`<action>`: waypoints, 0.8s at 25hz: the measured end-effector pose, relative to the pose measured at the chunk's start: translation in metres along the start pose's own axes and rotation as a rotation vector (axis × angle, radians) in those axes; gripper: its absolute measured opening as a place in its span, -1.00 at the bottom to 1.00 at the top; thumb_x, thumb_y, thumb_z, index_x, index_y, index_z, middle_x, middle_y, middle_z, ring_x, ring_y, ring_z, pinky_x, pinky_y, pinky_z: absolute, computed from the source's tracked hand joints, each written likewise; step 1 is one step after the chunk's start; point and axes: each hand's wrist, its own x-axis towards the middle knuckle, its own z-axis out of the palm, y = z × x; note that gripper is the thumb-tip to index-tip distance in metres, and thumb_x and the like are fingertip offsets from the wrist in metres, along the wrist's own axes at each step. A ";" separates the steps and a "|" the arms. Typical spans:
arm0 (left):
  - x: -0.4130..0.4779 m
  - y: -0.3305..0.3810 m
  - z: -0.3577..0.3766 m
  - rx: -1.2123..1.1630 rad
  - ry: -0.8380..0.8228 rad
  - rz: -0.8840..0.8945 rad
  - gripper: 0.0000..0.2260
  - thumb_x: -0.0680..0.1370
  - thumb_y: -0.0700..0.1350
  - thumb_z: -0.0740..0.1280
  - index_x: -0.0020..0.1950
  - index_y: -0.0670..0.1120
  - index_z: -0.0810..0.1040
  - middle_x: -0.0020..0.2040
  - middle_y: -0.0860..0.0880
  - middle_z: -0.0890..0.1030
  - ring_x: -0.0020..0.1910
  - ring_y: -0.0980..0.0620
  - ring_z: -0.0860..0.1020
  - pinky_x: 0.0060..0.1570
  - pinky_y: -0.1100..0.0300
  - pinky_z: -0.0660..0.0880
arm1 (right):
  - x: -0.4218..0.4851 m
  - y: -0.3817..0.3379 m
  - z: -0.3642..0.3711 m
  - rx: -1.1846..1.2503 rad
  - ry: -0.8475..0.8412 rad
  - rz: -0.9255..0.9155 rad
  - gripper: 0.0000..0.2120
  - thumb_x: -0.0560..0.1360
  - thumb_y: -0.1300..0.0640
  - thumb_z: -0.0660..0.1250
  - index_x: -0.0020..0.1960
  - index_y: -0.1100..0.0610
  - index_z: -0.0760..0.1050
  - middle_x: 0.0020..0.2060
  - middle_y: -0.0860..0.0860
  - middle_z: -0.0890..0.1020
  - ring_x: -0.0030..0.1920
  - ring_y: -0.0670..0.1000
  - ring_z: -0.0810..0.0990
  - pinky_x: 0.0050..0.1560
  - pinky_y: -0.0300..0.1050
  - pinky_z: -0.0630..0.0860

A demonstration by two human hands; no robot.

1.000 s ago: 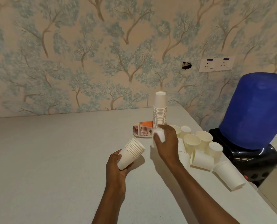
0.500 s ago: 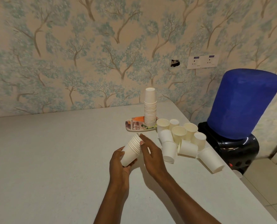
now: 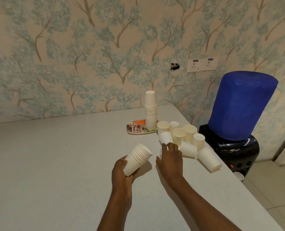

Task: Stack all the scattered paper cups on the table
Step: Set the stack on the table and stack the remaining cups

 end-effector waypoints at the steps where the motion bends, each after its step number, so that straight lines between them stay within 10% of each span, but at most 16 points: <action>1: 0.000 0.000 -0.001 0.003 0.000 0.001 -0.66 0.59 -0.08 0.34 0.36 -0.06 0.45 0.21 -0.22 0.52 0.19 -0.26 0.54 0.04 -0.11 0.61 | -0.007 -0.001 0.001 0.065 0.018 0.007 -0.48 0.62 -0.08 0.24 0.52 0.04 0.23 0.46 0.09 0.35 0.44 0.13 0.39 0.42 0.04 0.42; 9: -0.007 -0.017 0.003 0.040 -0.061 -0.031 -0.73 0.59 -0.12 0.34 0.29 -0.07 0.50 0.21 -0.23 0.53 0.19 -0.28 0.53 0.01 -0.11 0.62 | -0.019 0.005 -0.038 1.143 0.319 0.253 -0.60 0.51 0.07 0.46 0.31 0.00 0.46 0.22 -0.08 0.55 0.20 -0.05 0.53 0.22 -0.10 0.46; 20: -0.022 -0.047 0.047 0.054 -0.105 -0.100 -0.69 0.60 -0.16 0.32 0.34 -0.14 0.47 0.22 -0.26 0.53 0.18 -0.29 0.53 -0.01 -0.11 0.62 | -0.051 0.024 -0.041 1.272 0.054 0.154 -0.73 0.54 -0.08 0.30 0.20 -0.32 0.42 0.25 -0.25 0.51 0.27 -0.05 0.54 0.40 0.15 0.44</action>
